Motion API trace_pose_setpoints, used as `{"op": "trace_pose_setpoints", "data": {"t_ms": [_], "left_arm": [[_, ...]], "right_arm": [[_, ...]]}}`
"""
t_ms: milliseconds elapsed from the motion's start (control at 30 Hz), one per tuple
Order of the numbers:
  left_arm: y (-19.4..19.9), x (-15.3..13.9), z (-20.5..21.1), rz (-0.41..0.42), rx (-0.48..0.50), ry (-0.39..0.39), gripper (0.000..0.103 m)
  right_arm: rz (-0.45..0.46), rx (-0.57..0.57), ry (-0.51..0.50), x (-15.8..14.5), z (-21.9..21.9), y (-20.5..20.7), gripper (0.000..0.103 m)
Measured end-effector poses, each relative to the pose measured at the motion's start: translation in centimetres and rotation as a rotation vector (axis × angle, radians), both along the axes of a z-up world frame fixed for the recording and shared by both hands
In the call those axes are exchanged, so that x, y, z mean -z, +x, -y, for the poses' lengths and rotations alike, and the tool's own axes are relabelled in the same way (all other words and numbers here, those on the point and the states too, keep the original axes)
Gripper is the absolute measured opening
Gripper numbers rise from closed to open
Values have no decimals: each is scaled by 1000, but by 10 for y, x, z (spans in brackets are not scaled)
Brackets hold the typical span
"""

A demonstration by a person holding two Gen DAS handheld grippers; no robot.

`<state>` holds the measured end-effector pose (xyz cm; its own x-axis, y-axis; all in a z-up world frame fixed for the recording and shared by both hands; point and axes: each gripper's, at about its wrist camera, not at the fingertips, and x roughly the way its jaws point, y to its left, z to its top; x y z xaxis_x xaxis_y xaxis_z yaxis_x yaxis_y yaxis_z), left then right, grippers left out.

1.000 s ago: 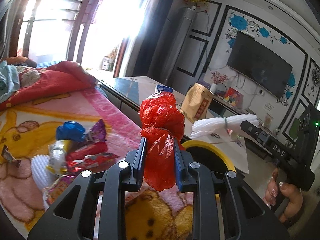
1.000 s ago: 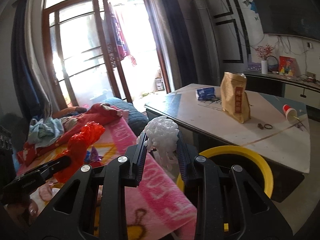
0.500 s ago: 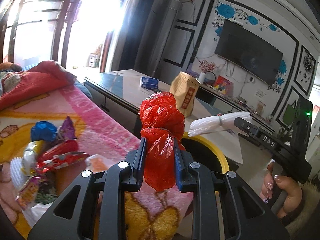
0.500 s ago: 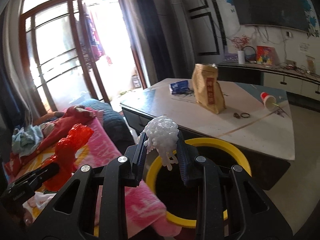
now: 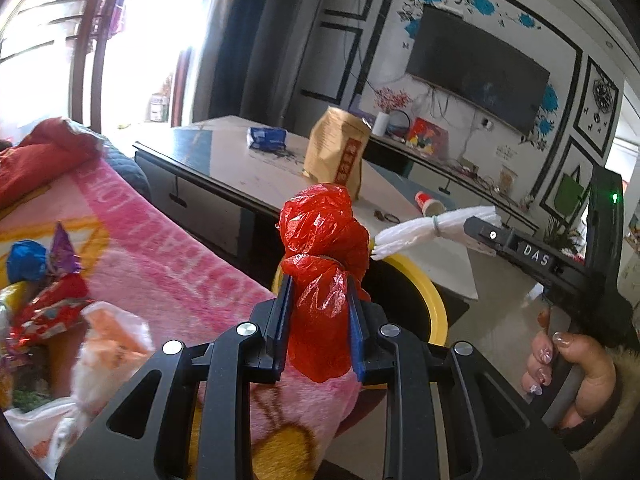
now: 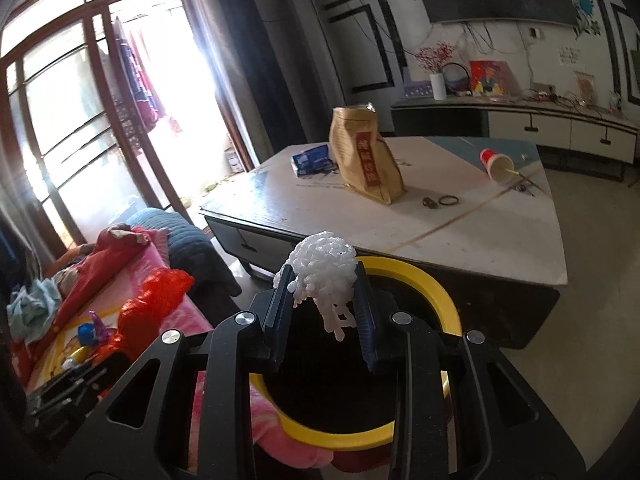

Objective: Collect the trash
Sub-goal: 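Open the left tool over the bin while the right tool releases the mesh sleeve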

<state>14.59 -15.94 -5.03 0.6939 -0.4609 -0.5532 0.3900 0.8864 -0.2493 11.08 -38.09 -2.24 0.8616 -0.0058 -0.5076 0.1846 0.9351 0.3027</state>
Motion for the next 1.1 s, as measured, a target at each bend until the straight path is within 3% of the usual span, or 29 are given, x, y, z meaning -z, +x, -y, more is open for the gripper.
{"op": "trace_pose_setpoints", "data": {"t_ms": [533,633,700,767,867,1100], "left_arm": [[37,43,57,-85,74,88,24],[44,47,62,-95,73,93,27],[48,49,64,-96,66,97,36],[52,50,64,-97,58,91,51],[52,49,60,-99,41,85,72],[43,33,39,-70,-14,43,91]], "right_arm": [[-120,79,52,30,27,11,25],[-133,84,60,34,28,14,29],[-145,81,63,38,28,16,35],[-153,80,60,40,28,17,46],[-152,83,61,40,27,17,50],[-120,68,44,29,18,11,61]]}}
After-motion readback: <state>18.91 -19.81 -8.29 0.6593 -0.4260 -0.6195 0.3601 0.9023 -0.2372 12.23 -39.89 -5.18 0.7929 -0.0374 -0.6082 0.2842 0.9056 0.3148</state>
